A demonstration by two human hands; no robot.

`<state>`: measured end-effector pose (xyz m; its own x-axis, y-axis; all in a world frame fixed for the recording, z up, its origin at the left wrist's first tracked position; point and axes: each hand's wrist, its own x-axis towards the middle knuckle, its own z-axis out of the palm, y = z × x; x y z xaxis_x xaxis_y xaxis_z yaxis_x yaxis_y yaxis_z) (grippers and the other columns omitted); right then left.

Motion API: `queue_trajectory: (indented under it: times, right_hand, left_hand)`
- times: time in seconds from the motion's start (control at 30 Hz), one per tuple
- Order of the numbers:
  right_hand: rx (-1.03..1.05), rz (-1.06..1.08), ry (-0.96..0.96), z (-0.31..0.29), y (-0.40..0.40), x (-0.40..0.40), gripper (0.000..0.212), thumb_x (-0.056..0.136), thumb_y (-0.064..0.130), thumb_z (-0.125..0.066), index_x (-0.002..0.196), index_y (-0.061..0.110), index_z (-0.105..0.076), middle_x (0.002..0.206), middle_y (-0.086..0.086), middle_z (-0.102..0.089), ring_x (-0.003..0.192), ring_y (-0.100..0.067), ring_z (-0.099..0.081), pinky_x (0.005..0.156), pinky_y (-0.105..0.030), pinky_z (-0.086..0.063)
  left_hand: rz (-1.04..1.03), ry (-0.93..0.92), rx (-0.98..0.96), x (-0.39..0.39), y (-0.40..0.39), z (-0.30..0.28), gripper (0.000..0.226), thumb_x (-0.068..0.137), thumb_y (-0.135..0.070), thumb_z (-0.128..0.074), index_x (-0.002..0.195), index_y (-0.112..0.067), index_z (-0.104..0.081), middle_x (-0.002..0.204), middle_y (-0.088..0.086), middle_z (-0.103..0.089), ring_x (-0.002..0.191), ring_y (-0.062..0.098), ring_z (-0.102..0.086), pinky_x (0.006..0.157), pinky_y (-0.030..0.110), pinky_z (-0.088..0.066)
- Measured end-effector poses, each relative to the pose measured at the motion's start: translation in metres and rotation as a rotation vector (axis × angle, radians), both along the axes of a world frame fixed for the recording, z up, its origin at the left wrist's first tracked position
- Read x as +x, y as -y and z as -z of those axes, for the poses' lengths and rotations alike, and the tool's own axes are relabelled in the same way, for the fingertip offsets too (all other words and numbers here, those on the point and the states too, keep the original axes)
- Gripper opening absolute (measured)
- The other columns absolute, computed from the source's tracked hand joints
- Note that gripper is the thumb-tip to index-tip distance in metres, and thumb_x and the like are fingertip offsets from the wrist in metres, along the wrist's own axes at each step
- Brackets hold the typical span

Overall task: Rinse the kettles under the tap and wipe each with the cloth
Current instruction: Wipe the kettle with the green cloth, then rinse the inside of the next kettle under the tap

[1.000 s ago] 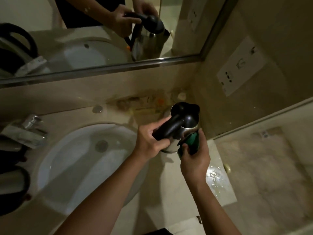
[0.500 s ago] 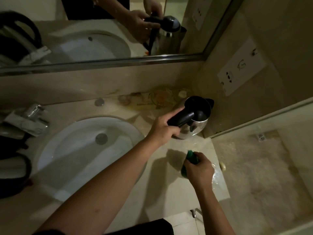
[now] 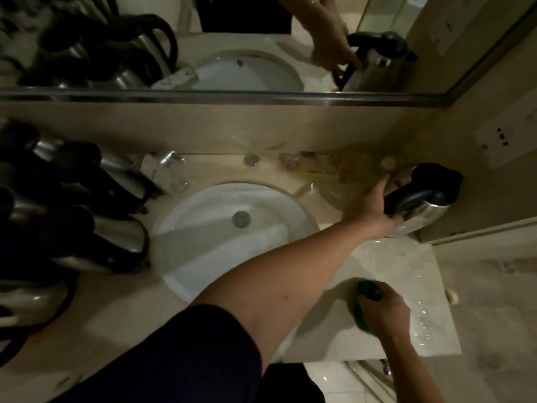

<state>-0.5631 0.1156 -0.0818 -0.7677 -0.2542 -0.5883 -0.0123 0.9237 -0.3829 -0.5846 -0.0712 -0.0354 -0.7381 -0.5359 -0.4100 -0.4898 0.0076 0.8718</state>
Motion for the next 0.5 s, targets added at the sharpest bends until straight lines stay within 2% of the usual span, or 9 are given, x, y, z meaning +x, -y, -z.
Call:
queue_trajectory:
  times: [0.07, 0.1, 0.17, 0.23, 0.27, 0.33, 0.4, 0.5]
  right_hand:
    - [-0.011, -0.018, 0.035, -0.013, 0.011, 0.009, 0.041, 0.099, 0.016, -0.068, 0.139, 0.014, -0.063, 0.085, 0.002, -0.063, 0.072, -0.019, -0.065, 0.064, -0.032, -0.059]
    - [-0.027, -0.013, 0.045, -0.021, 0.018, 0.013, 0.042, 0.101, 0.018, -0.067, 0.142, 0.015, -0.061, 0.083, 0.003, -0.061, 0.071, -0.019, -0.064, 0.064, -0.031, -0.057]
    - [-0.094, -0.042, 0.022, -0.039, 0.033, 0.023, 0.049, 0.102, 0.025, -0.066, 0.149, 0.018, -0.056, 0.096, -0.004, -0.066, 0.087, -0.026, -0.065, 0.084, -0.035, -0.055]
    - [-0.208, -0.135, -0.037, -0.058, 0.051, 0.036, 0.048, 0.103, 0.032, -0.065, 0.149, 0.021, -0.057, 0.128, -0.012, -0.069, 0.116, -0.030, -0.064, 0.101, -0.039, -0.047]
    - [-0.293, -0.165, -0.035, -0.067, 0.060, 0.044, 0.045, 0.103, 0.033, -0.064, 0.147, 0.022, -0.060, 0.139, -0.009, -0.067, 0.128, -0.028, -0.062, 0.103, -0.036, -0.045]
    - [-0.462, -0.191, 0.014, -0.083, 0.080, 0.066, 0.037, 0.103, 0.026, -0.065, 0.140, 0.022, -0.067, 0.138, 0.000, -0.068, 0.131, -0.022, -0.062, 0.106, -0.034, -0.046]
    - [-0.556, -0.249, 0.073, -0.097, 0.099, 0.094, 0.031, 0.103, 0.023, -0.065, 0.133, 0.024, -0.073, 0.132, 0.006, -0.072, 0.126, -0.018, -0.065, 0.112, -0.043, -0.050]
    - [-0.619, -0.303, 0.208, -0.115, 0.124, 0.145, 0.027, 0.104, 0.030, -0.064, 0.129, 0.034, -0.074, 0.131, 0.011, -0.072, 0.125, -0.016, -0.065, 0.114, -0.050, -0.049]
  left_hand:
    - [0.054, 0.000, 0.023, 0.019, 0.005, -0.004, 0.104, 0.083, -0.028, -0.081, 0.159, -0.039, -0.012, 0.159, 0.003, -0.039, 0.139, 0.034, -0.046, 0.107, 0.047, -0.047]
    - [0.067, -0.006, 0.033, 0.031, 0.008, -0.007, 0.103, 0.083, -0.031, -0.081, 0.159, -0.040, -0.011, 0.160, 0.002, -0.037, 0.140, 0.033, -0.045, 0.106, 0.047, -0.047]
    - [0.065, -0.045, 0.073, 0.059, 0.012, -0.011, 0.096, 0.087, -0.040, -0.076, 0.158, -0.044, -0.013, 0.160, 0.003, -0.038, 0.140, 0.031, -0.045, 0.107, 0.046, -0.046]
    - [0.013, -0.093, 0.110, 0.099, 0.015, -0.015, 0.087, 0.088, -0.051, -0.070, 0.157, -0.047, -0.017, 0.157, 0.004, -0.042, 0.140, 0.027, -0.046, 0.111, 0.048, -0.042]
    - [-0.036, -0.126, 0.132, 0.123, 0.016, -0.016, 0.083, 0.088, -0.057, -0.067, 0.156, -0.049, -0.019, 0.155, 0.003, -0.045, 0.139, 0.024, -0.047, 0.113, 0.049, -0.040]
    - [-0.172, -0.206, 0.214, 0.173, 0.016, -0.021, 0.076, 0.084, -0.065, -0.062, 0.151, -0.053, -0.027, 0.147, 0.000, -0.054, 0.136, 0.015, -0.050, 0.116, 0.046, -0.038]
    - [-0.335, -0.254, 0.282, 0.226, 0.017, -0.027, 0.076, 0.077, -0.067, -0.059, 0.148, -0.054, -0.034, 0.136, -0.005, -0.059, 0.129, 0.009, -0.054, 0.116, 0.041, -0.038]
    - [-0.461, -0.251, 0.231, 0.312, 0.015, -0.040, 0.061, 0.082, -0.065, -0.053, 0.141, -0.063, -0.038, 0.132, -0.008, -0.060, 0.122, 0.010, -0.058, 0.105, 0.036, -0.044]
